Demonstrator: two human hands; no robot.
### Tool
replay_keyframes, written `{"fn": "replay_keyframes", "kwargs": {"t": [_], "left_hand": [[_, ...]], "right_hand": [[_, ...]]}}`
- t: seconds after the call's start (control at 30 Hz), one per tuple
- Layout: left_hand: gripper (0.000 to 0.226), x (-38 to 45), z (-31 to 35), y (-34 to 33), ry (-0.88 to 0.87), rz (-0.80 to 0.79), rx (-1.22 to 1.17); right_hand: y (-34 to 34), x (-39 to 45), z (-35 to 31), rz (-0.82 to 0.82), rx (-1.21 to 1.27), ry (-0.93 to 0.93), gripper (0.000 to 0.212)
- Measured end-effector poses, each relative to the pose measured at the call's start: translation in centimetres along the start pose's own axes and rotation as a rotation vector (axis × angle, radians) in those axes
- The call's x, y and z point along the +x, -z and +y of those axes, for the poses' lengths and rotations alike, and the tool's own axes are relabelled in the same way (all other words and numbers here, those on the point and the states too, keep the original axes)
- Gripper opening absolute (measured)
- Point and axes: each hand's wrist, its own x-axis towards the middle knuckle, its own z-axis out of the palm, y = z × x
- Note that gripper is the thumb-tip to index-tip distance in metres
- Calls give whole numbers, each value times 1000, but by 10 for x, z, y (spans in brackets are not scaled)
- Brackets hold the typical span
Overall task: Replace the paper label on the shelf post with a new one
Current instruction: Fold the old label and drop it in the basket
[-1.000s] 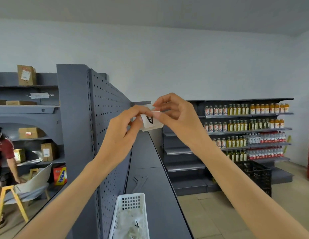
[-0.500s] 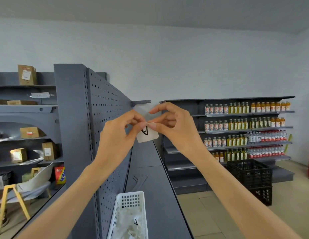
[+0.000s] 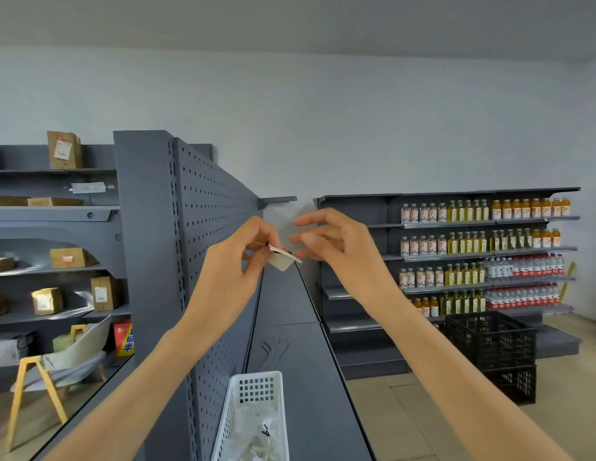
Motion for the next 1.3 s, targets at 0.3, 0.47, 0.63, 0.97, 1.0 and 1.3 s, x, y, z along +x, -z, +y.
{"fn": "replay_keyframes", "kwargs": {"t": [0.3, 0.47, 0.63, 0.97, 1.0, 1.3], "left_hand": [[25, -6, -2, -4, 20, 62, -42], [13, -9, -2, -4, 93, 21, -129], [19, -10, -15, -13, 114, 107, -32], [33, -24, -40, -17, 49, -10, 194], [33, -26, -43, -15, 33, -52, 260], [23, -48, -46, 7, -110, -58, 486]], "right_hand": [[-13, -7, 10, -20, -90, -74, 23], [-15, -7, 15, 6, -148, -61, 27], [-23, -7, 26, -8, -210, -31, 29], [-44, -3, 56, -79, -291, -35, 16], [-46, -3, 60, -91, -303, -38, 11], [-90, -21, 116, -341, -554, -119, 11]]}}
